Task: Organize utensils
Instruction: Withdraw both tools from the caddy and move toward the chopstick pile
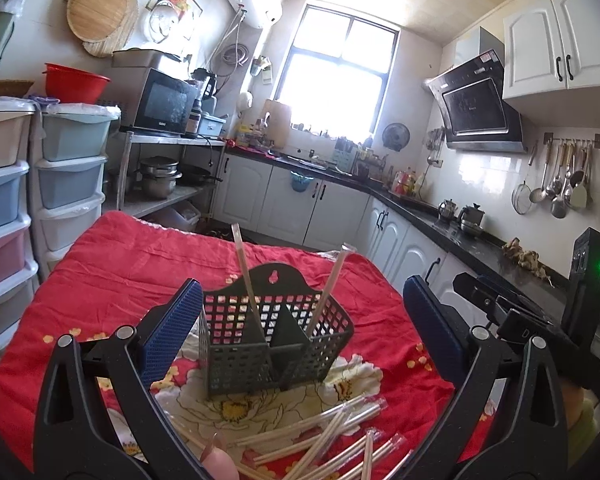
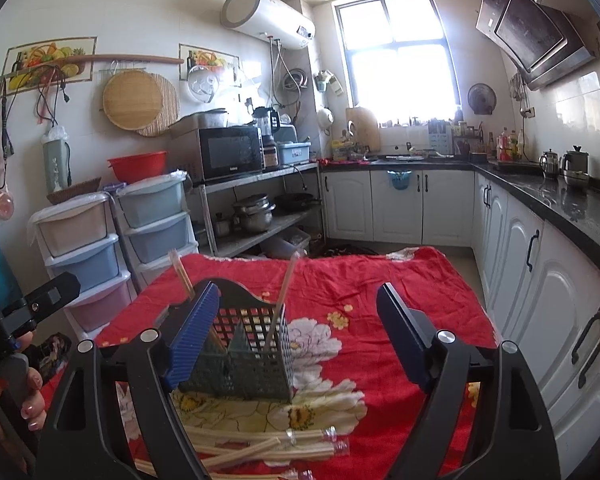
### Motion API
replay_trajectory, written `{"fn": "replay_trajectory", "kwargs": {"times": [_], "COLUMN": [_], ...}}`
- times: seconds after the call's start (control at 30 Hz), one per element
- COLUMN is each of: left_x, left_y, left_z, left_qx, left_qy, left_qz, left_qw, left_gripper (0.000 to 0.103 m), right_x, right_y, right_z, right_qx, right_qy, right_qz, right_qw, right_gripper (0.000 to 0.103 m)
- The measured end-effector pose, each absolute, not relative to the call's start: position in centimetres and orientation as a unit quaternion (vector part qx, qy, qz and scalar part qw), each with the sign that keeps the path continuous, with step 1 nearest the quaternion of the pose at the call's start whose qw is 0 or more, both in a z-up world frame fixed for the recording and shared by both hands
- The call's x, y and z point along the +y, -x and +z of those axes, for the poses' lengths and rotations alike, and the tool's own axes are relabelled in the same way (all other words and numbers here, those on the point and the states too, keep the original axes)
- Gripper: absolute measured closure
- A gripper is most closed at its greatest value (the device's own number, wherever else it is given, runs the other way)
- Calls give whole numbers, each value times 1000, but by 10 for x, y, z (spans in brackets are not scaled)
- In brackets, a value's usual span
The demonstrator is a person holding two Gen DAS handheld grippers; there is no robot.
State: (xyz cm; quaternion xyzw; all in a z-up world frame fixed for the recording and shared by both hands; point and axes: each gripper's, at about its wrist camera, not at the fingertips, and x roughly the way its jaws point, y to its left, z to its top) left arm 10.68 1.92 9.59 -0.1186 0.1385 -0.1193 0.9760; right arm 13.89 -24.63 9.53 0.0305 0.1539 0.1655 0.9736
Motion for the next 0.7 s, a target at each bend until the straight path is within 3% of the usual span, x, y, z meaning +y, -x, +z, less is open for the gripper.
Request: {"fn": "replay_trajectory", "kwargs": {"times": [0.7], "left_x": [17], "left_y": [-92], "left_z": [72], "left_qx": [166], "left_qy": [123], "left_qz": [-123], "left_qw": [971], "left_gripper": [11], "right_x": [-236], "right_y": [-109], "right_z": [63], "right_qx": [197], "right_qy": [-7], "right_qz": [188], "right_qw": [962], "right_gripper": [24]}}
